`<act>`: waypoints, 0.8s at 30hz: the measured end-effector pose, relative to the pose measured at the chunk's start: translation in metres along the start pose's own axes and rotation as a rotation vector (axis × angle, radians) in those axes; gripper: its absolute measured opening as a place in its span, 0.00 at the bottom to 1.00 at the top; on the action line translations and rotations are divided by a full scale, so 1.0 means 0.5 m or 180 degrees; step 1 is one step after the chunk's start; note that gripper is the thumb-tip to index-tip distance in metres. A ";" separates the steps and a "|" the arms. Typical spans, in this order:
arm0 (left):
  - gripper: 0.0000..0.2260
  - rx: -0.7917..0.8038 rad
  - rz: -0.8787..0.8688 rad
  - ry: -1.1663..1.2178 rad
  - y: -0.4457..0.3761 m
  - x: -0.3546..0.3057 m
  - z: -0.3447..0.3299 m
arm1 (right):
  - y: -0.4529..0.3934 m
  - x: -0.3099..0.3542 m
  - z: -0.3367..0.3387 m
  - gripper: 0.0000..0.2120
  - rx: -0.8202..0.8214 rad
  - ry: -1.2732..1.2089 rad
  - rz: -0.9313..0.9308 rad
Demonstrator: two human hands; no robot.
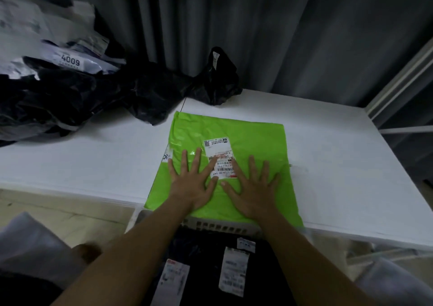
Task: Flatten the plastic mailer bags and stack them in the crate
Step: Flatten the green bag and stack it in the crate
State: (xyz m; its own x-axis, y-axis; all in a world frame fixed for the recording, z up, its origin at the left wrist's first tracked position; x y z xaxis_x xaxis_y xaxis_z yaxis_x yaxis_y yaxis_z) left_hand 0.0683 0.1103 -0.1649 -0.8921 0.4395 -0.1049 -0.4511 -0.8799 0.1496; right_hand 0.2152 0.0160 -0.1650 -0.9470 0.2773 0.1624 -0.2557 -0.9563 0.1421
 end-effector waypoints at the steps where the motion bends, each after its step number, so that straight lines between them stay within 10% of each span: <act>1: 0.29 -0.0023 0.0007 -0.0004 -0.001 0.000 -0.003 | -0.001 0.000 -0.002 0.34 -0.0030 0.0004 -0.0018; 24: 0.28 -0.0105 -0.0005 -0.0066 -0.001 -0.003 -0.019 | 0.038 0.025 -0.002 0.35 -0.0040 -0.0118 0.0005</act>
State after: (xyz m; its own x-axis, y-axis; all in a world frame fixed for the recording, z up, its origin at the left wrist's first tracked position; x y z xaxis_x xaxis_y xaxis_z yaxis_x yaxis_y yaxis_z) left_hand 0.0700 0.1083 -0.1740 -0.8919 0.4442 -0.0846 -0.4516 -0.8845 0.1170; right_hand 0.1986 0.0013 -0.1612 -0.9396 0.2788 0.1987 -0.2568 -0.9577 0.1297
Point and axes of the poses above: each hand's wrist, its own y-axis away from the middle knuckle, its own z-axis out of the back of the hand, x = y × z, the point moved 1 cm from there along -y, towards the middle knuckle, and after that the axes turned 12 degrees about z, right-handed, at the moved point
